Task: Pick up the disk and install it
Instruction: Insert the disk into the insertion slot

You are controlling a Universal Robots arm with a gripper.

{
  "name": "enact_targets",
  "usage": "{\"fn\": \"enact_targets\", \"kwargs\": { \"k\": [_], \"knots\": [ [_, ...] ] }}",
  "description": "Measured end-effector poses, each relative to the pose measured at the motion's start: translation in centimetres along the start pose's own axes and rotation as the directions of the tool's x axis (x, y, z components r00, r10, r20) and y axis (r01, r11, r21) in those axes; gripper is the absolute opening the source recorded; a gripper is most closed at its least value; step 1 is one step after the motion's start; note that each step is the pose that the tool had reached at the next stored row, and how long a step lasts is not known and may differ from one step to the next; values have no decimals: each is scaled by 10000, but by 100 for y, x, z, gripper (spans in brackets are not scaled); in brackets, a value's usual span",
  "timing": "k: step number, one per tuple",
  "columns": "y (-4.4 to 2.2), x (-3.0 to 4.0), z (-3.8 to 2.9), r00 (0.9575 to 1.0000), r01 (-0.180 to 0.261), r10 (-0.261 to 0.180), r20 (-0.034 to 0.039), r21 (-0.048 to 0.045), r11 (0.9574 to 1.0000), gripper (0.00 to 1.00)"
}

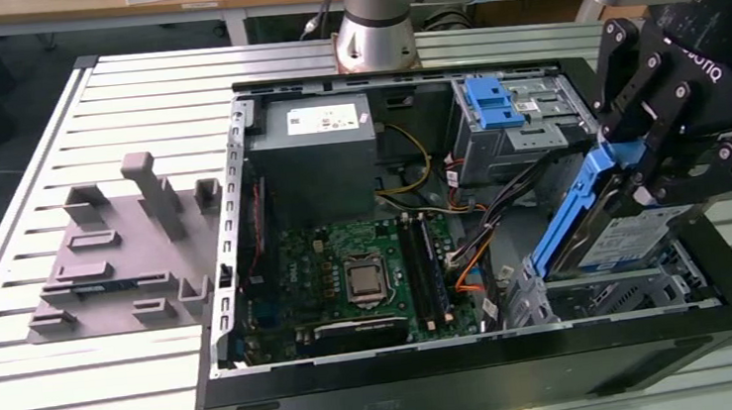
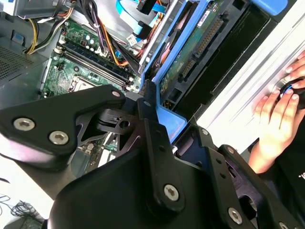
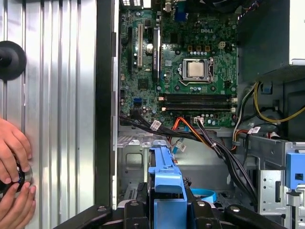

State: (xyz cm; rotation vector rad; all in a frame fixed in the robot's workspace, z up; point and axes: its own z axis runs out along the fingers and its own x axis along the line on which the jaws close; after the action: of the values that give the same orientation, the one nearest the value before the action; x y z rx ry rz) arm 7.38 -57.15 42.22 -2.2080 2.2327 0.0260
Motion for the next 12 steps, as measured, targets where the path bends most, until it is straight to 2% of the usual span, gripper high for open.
{"fn": "enact_targets", "kwargs": {
  "k": [12],
  "knots": [
    [-1,1,104,10000,0,0,1,0,10000,36]
  ]
}}
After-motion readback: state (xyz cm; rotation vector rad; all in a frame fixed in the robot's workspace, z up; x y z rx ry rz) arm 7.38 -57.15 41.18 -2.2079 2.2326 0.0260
